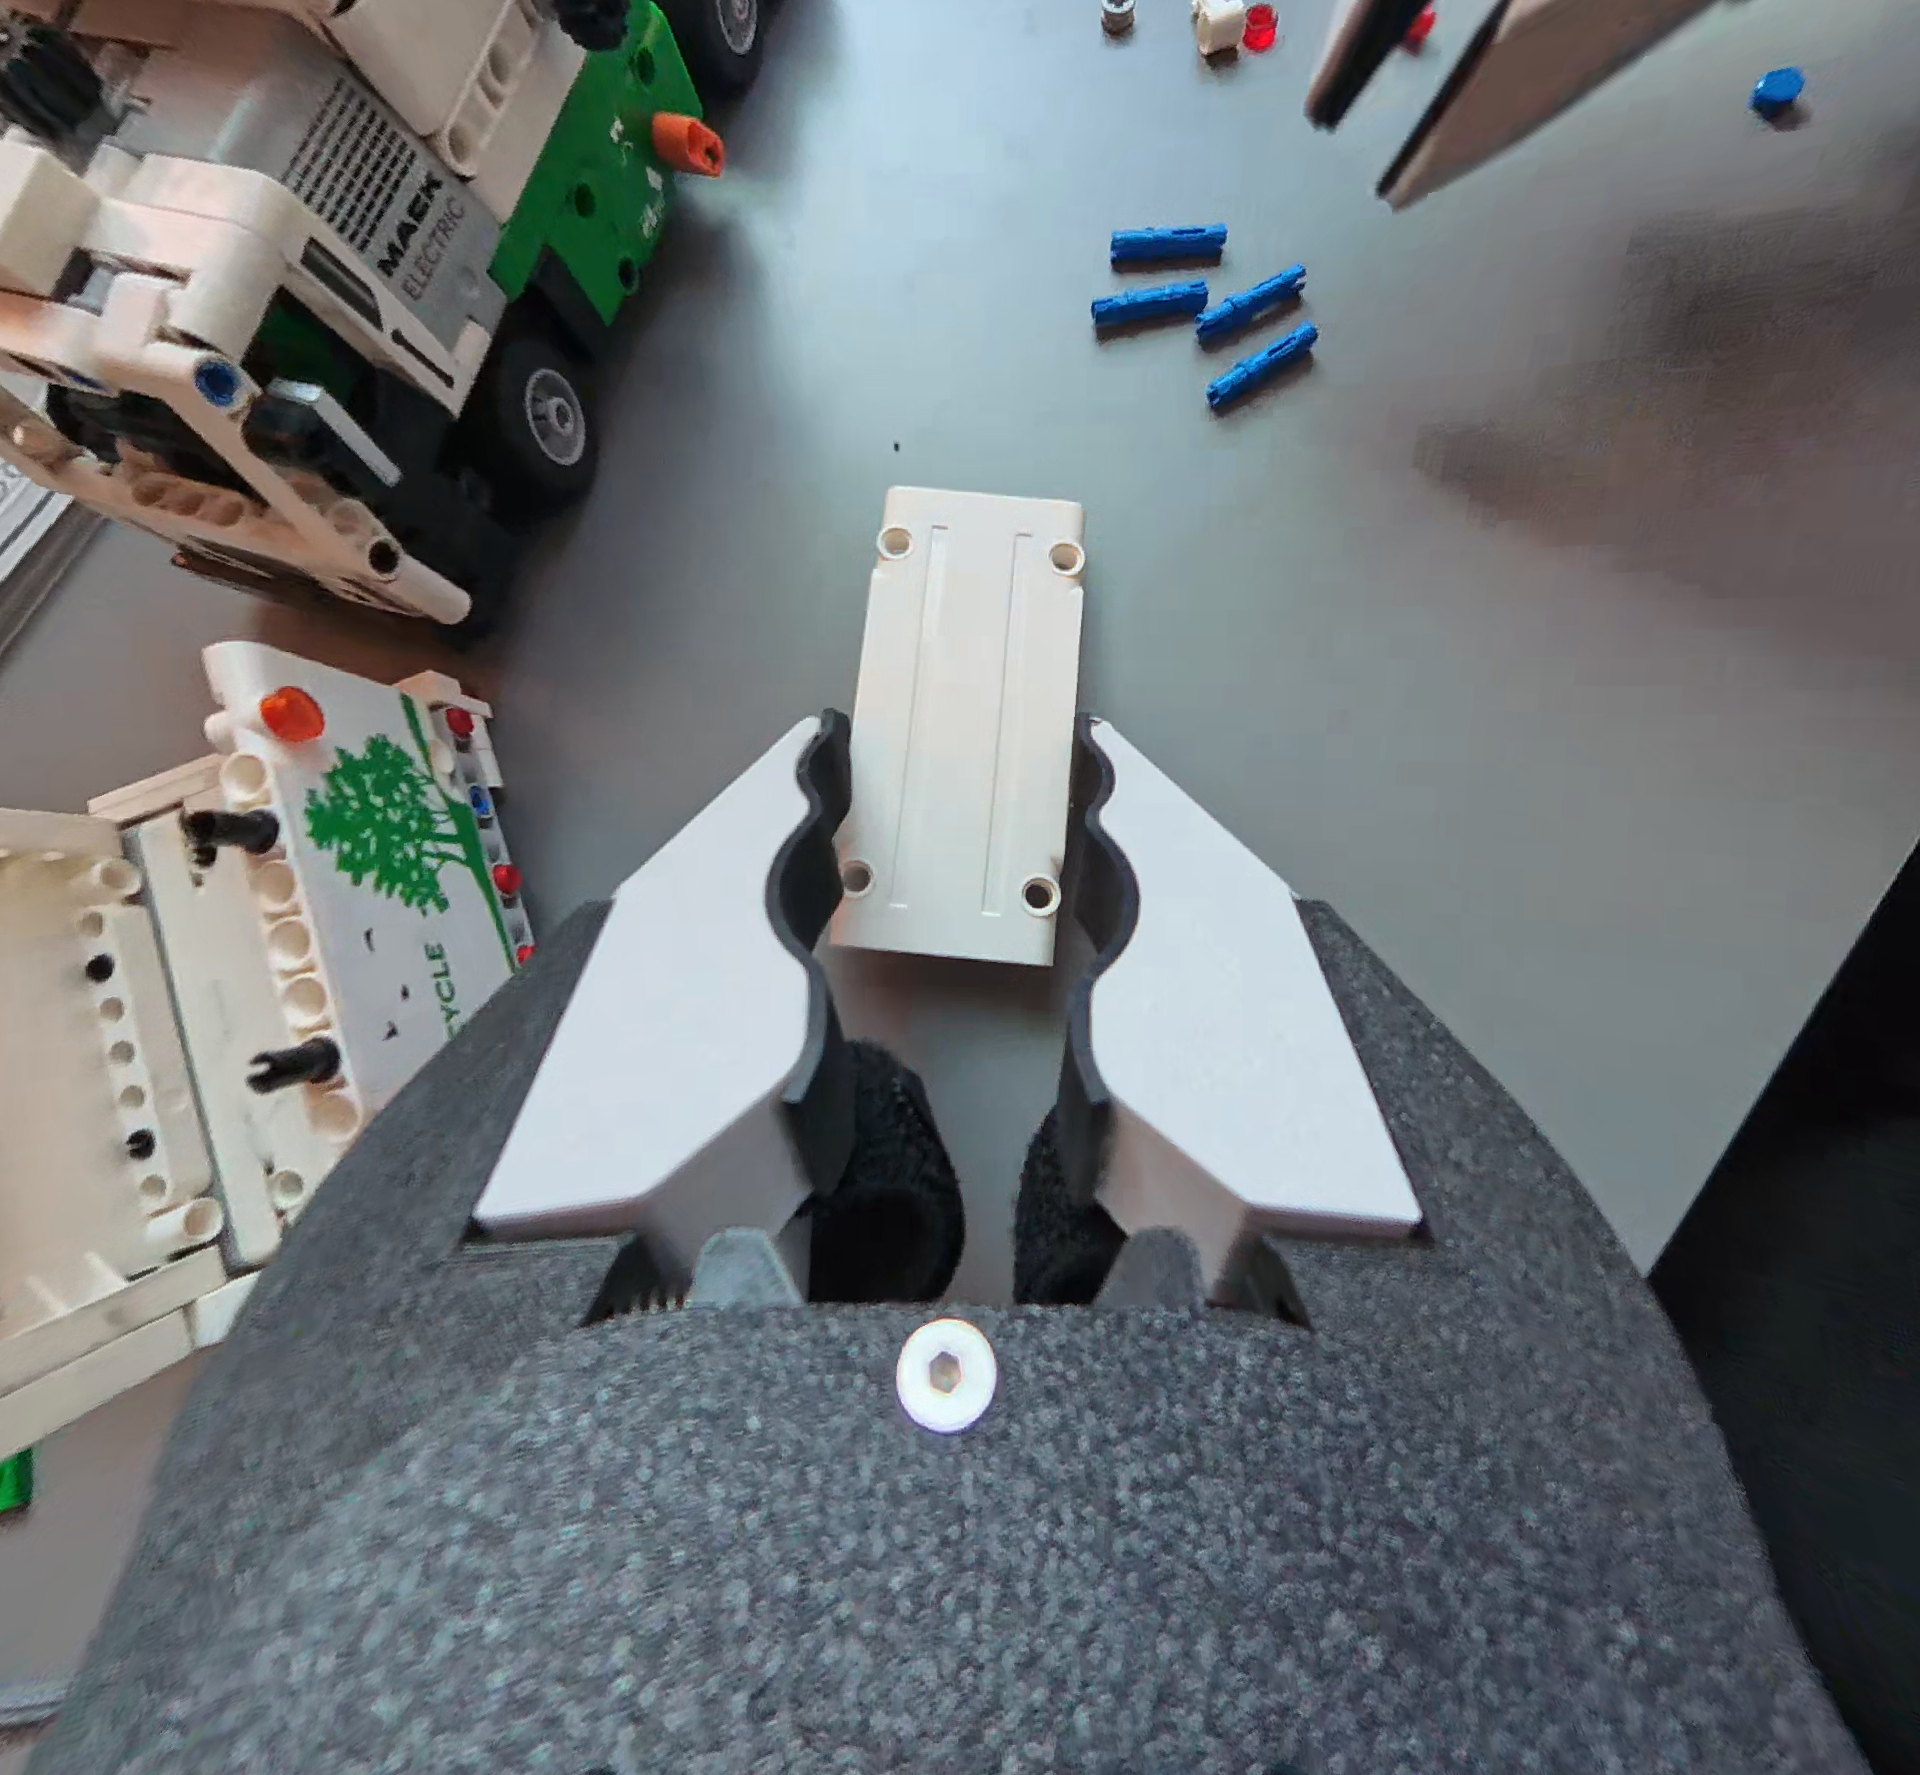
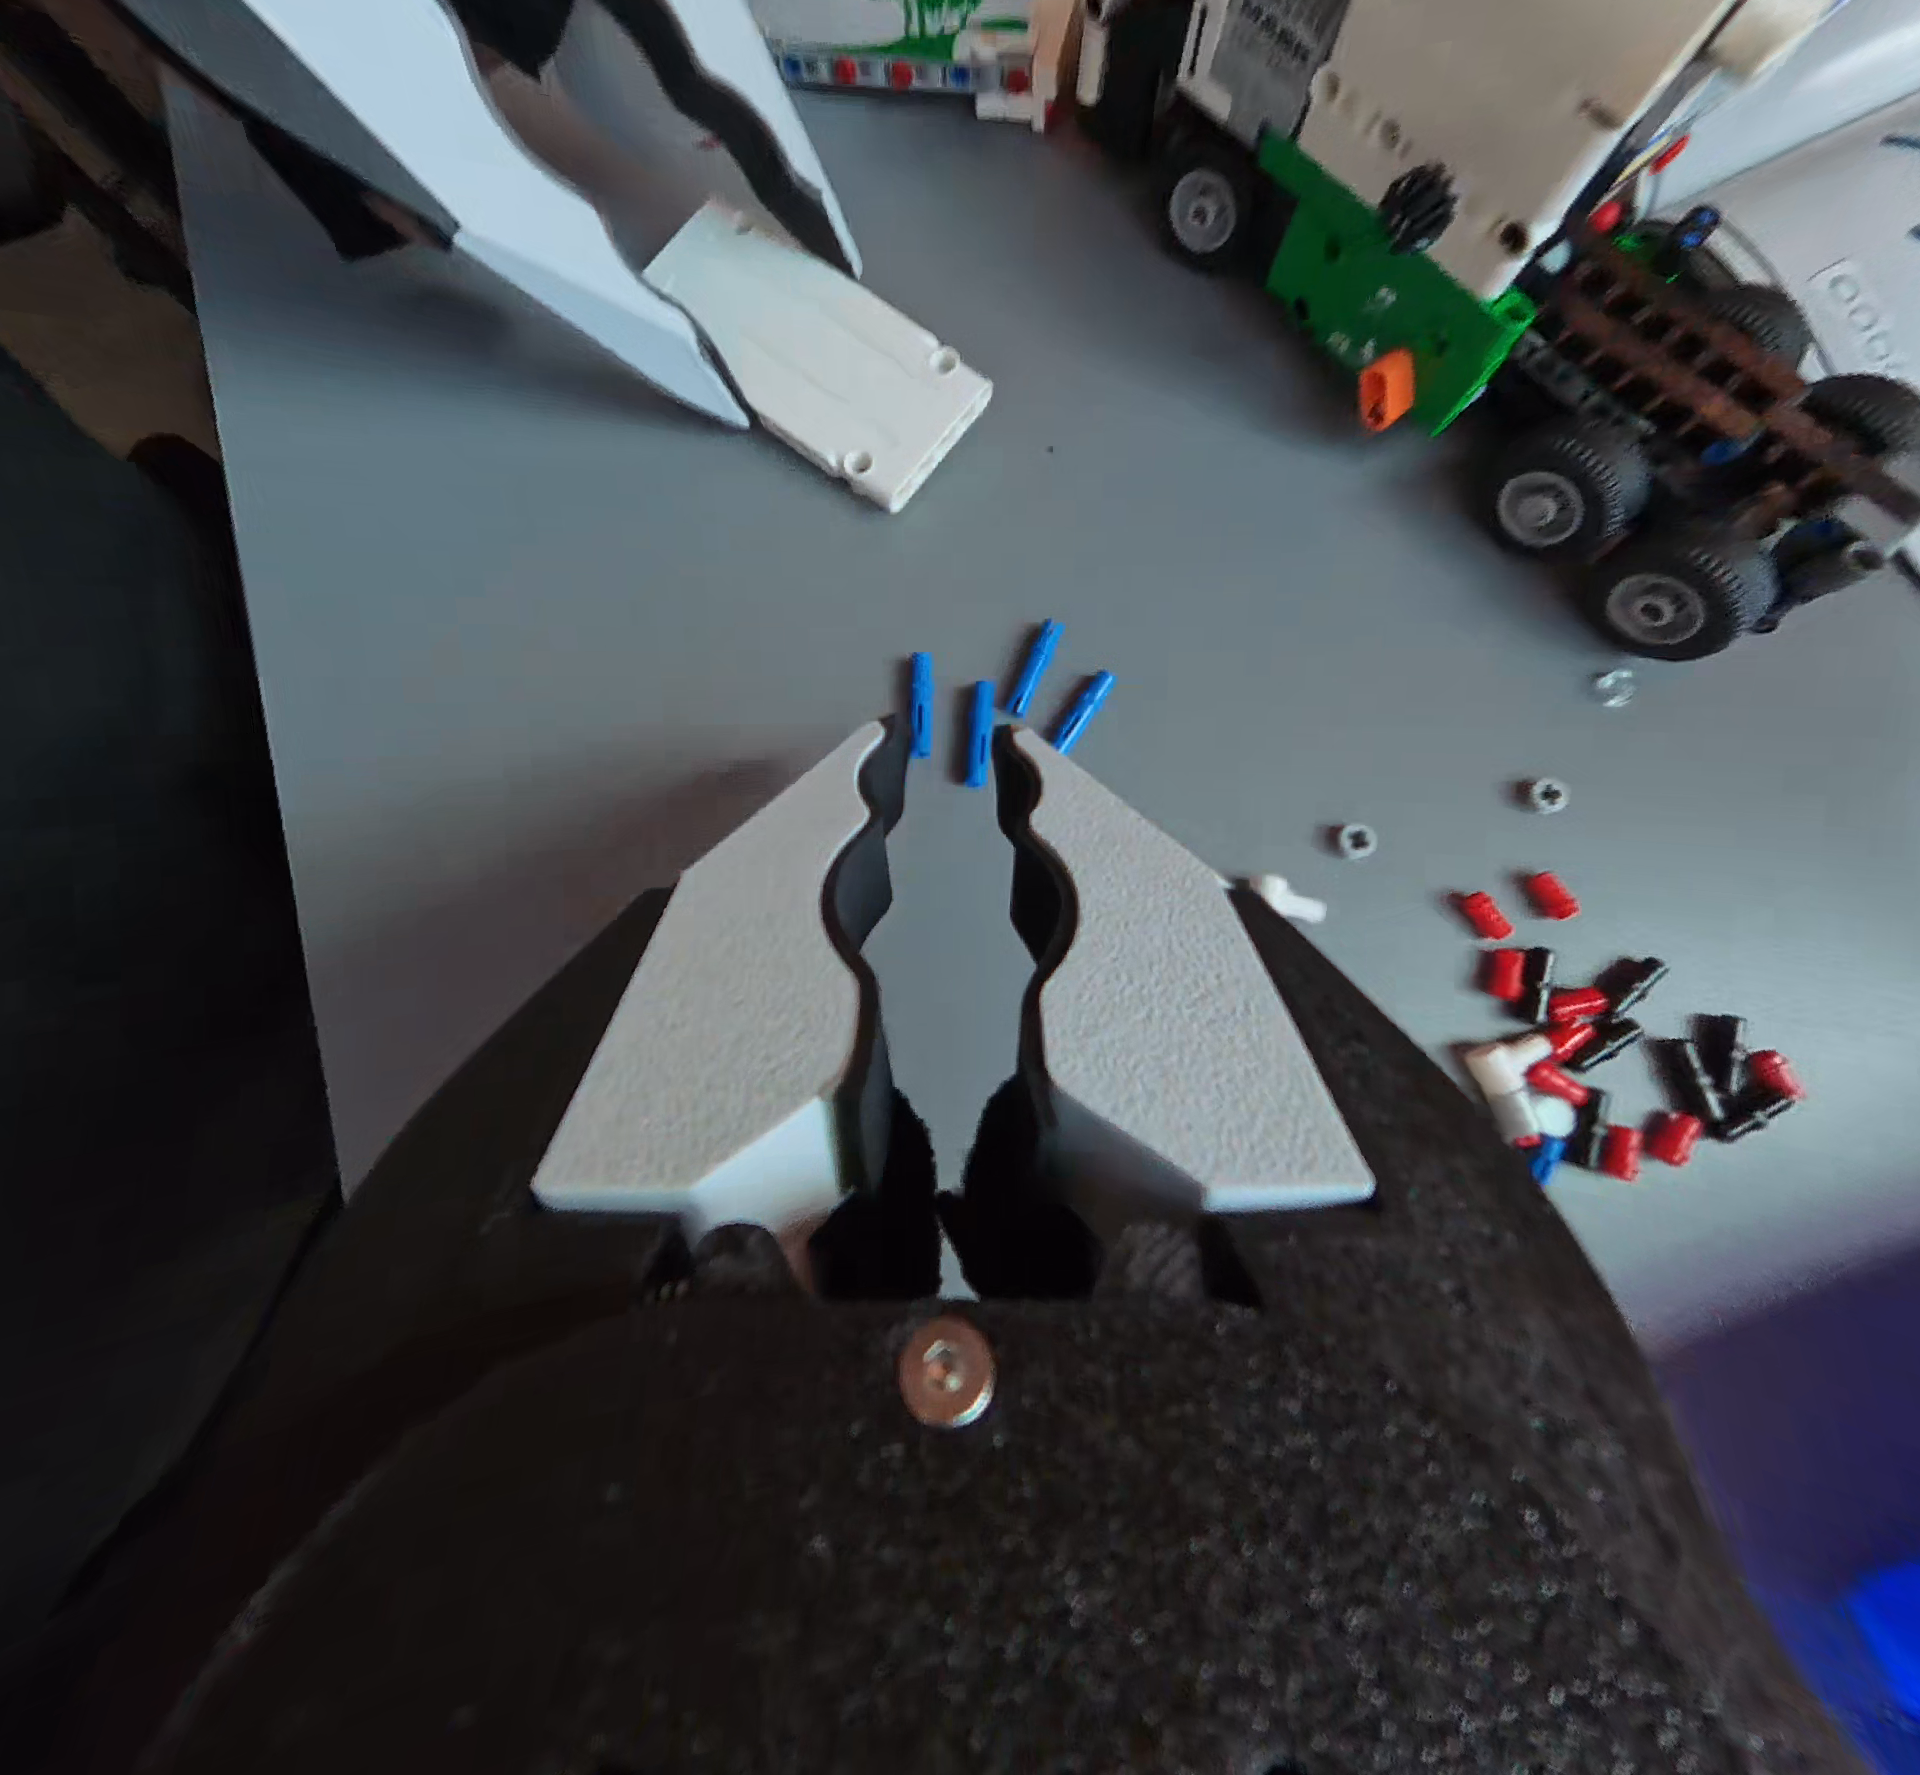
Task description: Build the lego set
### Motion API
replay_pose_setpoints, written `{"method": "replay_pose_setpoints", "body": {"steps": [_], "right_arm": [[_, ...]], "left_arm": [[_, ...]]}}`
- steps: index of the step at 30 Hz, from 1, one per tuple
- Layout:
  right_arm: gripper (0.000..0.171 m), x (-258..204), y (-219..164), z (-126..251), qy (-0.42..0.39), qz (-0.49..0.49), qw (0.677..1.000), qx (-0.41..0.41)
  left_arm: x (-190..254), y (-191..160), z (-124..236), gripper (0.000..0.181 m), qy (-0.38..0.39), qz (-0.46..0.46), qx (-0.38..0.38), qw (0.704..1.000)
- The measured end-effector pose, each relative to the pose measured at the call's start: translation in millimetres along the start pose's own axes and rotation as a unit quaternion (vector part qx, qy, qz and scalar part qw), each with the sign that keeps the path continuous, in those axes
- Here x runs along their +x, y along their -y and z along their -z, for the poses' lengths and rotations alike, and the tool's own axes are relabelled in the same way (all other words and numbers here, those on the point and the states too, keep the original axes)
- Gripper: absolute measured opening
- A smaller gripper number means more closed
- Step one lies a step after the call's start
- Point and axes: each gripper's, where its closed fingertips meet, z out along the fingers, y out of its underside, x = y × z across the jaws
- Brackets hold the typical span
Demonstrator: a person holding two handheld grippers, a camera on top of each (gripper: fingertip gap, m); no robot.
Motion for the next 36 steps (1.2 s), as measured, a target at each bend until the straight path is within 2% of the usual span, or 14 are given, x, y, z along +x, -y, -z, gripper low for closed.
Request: {"method": "replay_pose_setpoints", "body": {"steps": [3,6,13,17,21,24,29,32,36], "right_arm": [[0.012,-4,-13,-13,-0.018,0.018,1.000,-0.015],[0.012,-14,-10,-18,0.006,0.005,1.000,0.002],[0.011,-9,-8,-31,-0.018,0.018,1.000,-0.009],[0.003,-14,-3,-36,-0.016,0.024,1.000,-0.001],[0.003,-21,6,-33,-0.020,0.047,0.999,0.016],[0.003,-34,34,-17,-0.027,0.104,0.991,0.084],[0.002,-51,62,-1,-0.052,0.166,0.973,0.150],[0.002,-55,61,-3,-0.056,0.183,0.971,0.141],[0.002,-63,64,-4,-0.051,0.196,0.968,0.149]], "left_arm": [[0,1,-4,0.040,-0.009,0.015,0.001,1.000],[2,2,-6,0.040,-0.022,0.030,0.004,0.999],[5,2,-8,0.040,-0.025,0.053,0.016,0.998],[10,5,-9,0.040,-0.027,0.057,0.021,0.998],[10,15,-4,0.049,-0.027,0.066,0.047,0.996],[29,39,14,0.042,-0.115,0.109,0.110,0.981],[52,60,39,0.026,-0.278,0.211,0.165,0.922],[56,64,49,0.015,-0.319,0.238,0.185,0.899],[58,65,50,0.009,-0.331,0.260,0.193,0.887]]}}
